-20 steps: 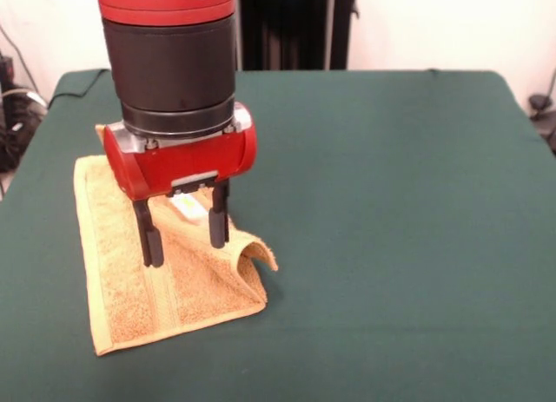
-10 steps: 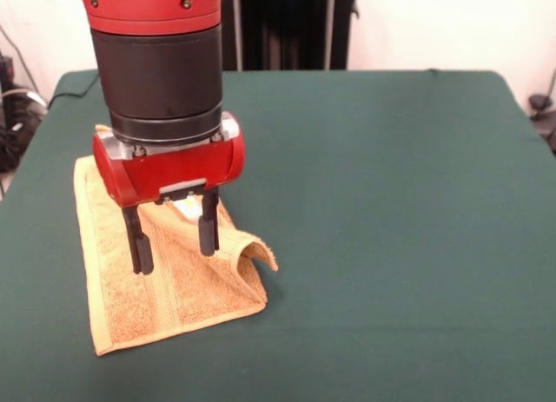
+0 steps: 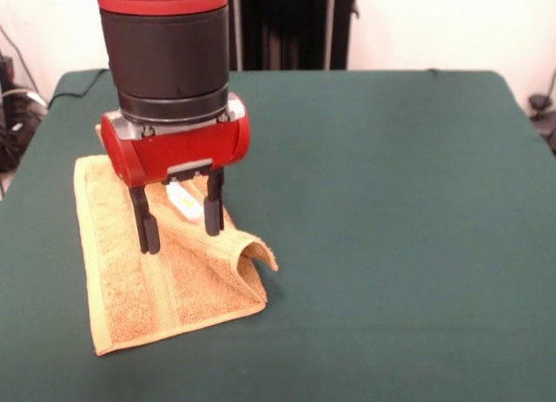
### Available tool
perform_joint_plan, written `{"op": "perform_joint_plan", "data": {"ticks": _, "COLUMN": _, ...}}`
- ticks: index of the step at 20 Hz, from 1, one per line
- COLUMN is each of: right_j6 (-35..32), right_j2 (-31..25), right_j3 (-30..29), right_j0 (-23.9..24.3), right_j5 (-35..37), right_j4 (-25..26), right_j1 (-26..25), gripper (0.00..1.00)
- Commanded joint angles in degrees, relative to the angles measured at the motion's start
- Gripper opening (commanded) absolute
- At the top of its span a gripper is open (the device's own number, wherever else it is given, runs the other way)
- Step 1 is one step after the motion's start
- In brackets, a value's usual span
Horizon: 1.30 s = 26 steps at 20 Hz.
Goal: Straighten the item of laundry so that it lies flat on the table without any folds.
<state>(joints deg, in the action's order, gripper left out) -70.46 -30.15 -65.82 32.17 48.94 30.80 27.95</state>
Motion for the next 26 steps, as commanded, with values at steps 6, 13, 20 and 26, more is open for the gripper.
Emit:
{"op": "perform_joint_plan", "data": {"ticks": 6, "right_j6": 2.9, "right_j2": -0.8, "right_j3": -11.7, "right_j0": 2.0, "right_j5": -4.2, "right_j4": 1.0, "right_j1": -0.5, "gripper": 1.00}}
{"op": "perform_joint_plan", "data": {"ticks": 13, "right_j6": 1.5, "right_j2": -0.8, "right_j3": -11.8, "right_j0": 2.2, "right_j5": -4.6, "right_j4": 0.7, "right_j1": -2.3, "gripper": 1.00}}
{"op": "perform_joint_plan", "data": {"ticks": 20, "right_j6": -1.4, "right_j2": 0.1, "right_j3": -14.4, "right_j0": 2.6, "right_j5": -6.2, "right_j4": 0.3, "right_j1": -1.4, "gripper": 1.00}}
{"op": "perform_joint_plan", "data": {"ticks": 26, "right_j6": -4.6, "right_j2": 1.4, "right_j3": -18.2, "right_j0": 2.6, "right_j5": -9.3, "right_j4": 0.4, "right_j1": 0.3, "gripper": 1.00}}
